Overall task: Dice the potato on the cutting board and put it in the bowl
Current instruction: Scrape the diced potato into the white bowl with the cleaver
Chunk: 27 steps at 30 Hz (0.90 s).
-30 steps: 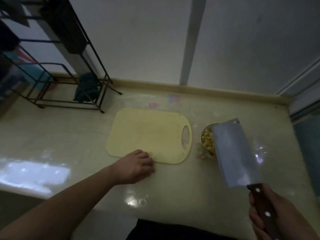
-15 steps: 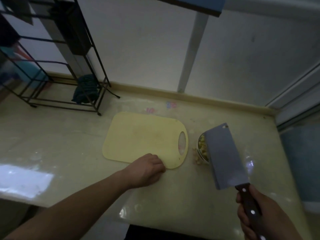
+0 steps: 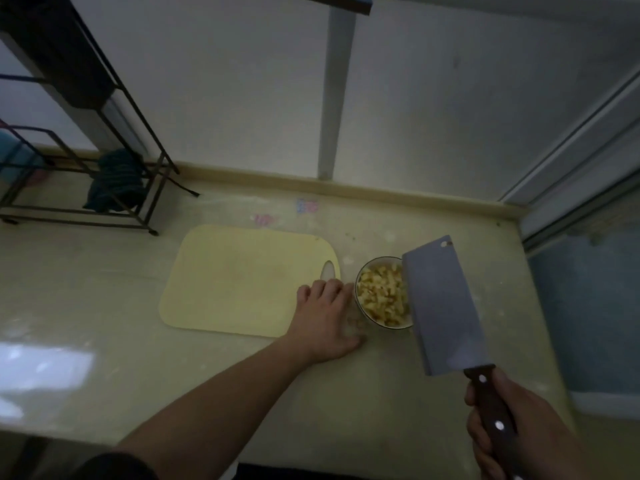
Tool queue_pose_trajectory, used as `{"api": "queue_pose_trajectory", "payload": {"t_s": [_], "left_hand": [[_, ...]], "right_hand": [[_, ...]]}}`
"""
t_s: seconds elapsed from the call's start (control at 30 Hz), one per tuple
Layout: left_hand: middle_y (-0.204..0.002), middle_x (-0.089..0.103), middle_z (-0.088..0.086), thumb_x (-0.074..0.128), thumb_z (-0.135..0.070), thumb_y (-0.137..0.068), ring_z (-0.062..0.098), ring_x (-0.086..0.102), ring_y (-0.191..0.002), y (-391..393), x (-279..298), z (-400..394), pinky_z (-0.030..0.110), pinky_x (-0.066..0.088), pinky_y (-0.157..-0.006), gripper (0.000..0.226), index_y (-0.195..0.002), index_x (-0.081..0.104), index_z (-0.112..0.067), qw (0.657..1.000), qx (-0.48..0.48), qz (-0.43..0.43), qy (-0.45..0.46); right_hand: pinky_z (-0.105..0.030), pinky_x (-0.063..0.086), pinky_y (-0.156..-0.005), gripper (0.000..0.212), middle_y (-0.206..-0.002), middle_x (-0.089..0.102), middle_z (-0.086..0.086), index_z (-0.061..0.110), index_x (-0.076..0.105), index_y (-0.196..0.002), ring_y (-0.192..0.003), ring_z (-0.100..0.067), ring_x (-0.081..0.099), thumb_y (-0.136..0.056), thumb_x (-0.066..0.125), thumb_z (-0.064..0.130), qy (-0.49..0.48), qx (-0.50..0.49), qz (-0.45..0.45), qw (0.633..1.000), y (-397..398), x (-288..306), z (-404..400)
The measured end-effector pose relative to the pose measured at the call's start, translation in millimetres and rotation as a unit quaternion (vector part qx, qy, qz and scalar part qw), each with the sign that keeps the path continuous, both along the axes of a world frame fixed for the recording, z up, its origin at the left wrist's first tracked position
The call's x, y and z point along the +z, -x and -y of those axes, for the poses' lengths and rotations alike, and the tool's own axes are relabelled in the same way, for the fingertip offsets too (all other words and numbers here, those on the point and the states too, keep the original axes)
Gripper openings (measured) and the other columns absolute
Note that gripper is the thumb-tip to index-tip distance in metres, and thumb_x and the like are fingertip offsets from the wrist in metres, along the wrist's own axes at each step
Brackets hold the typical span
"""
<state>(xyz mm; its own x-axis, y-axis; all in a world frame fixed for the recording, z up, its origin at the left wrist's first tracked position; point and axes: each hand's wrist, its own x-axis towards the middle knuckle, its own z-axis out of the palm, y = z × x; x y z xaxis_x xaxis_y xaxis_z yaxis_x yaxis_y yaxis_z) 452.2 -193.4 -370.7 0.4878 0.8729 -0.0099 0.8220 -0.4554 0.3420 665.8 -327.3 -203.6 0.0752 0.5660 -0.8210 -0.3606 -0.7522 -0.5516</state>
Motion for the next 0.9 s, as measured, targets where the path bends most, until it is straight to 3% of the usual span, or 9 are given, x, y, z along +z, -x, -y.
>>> {"api": "queue_pose_trajectory", "payload": {"t_s": [0.03,0.07,0.17,0.3,0.47,0.57,0.63,0.73,0.9], "left_hand": [[-0.127,0.047,-0.001,0.049,-0.080,-0.066,0.025,0.041,-0.116,-2.3,0.6,-1.0,0.045,0.029,-0.097,0.093,-0.140,0.042,-0.024,1.000,-0.006,-0.024,0.005],[-0.127,0.047,-0.001,0.049,-0.084,-0.065,0.025,0.040,-0.116,-6.4,0.4,-2.4,0.045,0.027,-0.098,0.096,-0.139,0.042,-0.024,0.999,-0.004,-0.037,0.005],[-0.116,0.054,-0.002,0.054,-0.083,-0.065,0.025,0.045,-0.109,-17.7,-2.7,-3.9,0.043,0.025,-0.091,0.086,-0.127,0.054,-0.024,0.999,0.024,-0.030,-0.024],[-0.103,0.060,-0.004,0.053,-0.068,-0.076,0.024,0.051,-0.097,-15.3,-15.8,4.1,0.040,0.028,-0.083,0.056,-0.105,0.063,-0.021,0.995,0.047,0.004,-0.090],[-0.087,0.061,-0.005,0.053,-0.049,-0.089,0.024,0.053,-0.085,-13.5,-25.1,16.2,0.039,0.030,-0.077,0.031,-0.090,0.062,-0.020,0.989,0.018,0.031,-0.144],[-0.079,0.059,-0.002,0.053,-0.043,-0.090,0.024,0.054,-0.078,-12.9,-25.3,14.7,0.038,0.028,-0.073,0.027,-0.084,0.061,-0.018,0.985,-0.002,0.032,-0.171],[-0.076,0.058,-0.001,0.054,-0.039,-0.090,0.024,0.055,-0.075,-12.1,-23.1,11.8,0.038,0.028,-0.073,0.025,-0.082,0.062,-0.018,0.983,-0.016,0.024,-0.180],[-0.070,0.057,0.000,0.054,-0.035,-0.087,0.024,0.055,-0.069,-13.3,-20.4,8.3,0.037,0.028,-0.073,0.023,-0.075,0.061,-0.016,0.984,-0.024,0.032,-0.176],[-0.065,0.057,0.001,0.053,-0.031,-0.081,0.024,0.057,-0.063,-9.1,-19.2,2.4,0.035,0.029,-0.073,0.022,-0.070,0.061,-0.014,0.989,-0.041,0.057,-0.130]], "right_hand": [[-0.028,0.039,-0.037,0.050,-0.045,0.040,-0.022,-0.003,0.058,-0.072,-0.027,-0.025,0.042,-0.061,0.073,0.044,0.002,0.002,-0.003,1.000,-1.1,-0.2,-0.7],[-0.027,0.040,-0.039,0.049,-0.045,0.039,-0.021,-0.003,0.059,-0.071,-0.027,-0.024,0.041,-0.062,0.072,0.044,-0.004,-0.002,0.002,1.000,-3.6,-2.3,-0.2],[-0.025,0.038,-0.043,0.045,-0.045,0.039,-0.020,-0.008,0.052,-0.081,-0.029,-0.020,0.040,-0.095,0.041,0.033,-0.045,0.000,0.029,0.999,-9.1,-11.7,1.6],[-0.025,0.041,-0.039,0.043,-0.045,0.042,-0.021,-0.005,0.053,-0.080,-0.027,-0.021,0.041,-0.104,0.031,0.024,-0.054,0.021,0.077,0.995,-14.0,-14.6,2.4],[-0.023,0.039,-0.035,0.049,-0.043,0.042,-0.021,-0.001,0.054,-0.078,-0.025,-0.022,0.040,-0.097,0.037,0.041,-0.052,0.009,0.067,0.996,-13.7,-16.4,2.2],[-0.022,0.039,-0.034,0.059,-0.044,0.048,-0.019,0.007,0.059,-0.073,-0.028,-0.024,0.043,-0.069,0.059,0.066,-0.058,0.032,0.075,0.995,-6.6,-3.4,-1.4],[-0.030,0.043,-0.039,0.060,-0.045,0.040,-0.022,-0.004,0.056,-0.078,-0.027,-0.023,0.041,-0.067,0.069,0.054,-0.041,-0.001,0.031,0.999,-7.9,-6.1,-0.6],[-0.032,0.044,-0.044,0.045,-0.044,0.038,-0.019,-0.010,0.051,-0.083,-0.027,-0.020,0.039,-0.096,0.042,0.032,-0.043,-0.014,0.039,0.998,-9.0,-9.6,-2.2],[-0.032,0.043,-0.037,0.044,-0.043,0.037,-0.018,-0.009,0.050,-0.082,-0.024,-0.020,0.037,-0.101,0.035,0.028,-0.020,-0.028,0.029,0.999,-7.1,-5.7,-4.1]]}}
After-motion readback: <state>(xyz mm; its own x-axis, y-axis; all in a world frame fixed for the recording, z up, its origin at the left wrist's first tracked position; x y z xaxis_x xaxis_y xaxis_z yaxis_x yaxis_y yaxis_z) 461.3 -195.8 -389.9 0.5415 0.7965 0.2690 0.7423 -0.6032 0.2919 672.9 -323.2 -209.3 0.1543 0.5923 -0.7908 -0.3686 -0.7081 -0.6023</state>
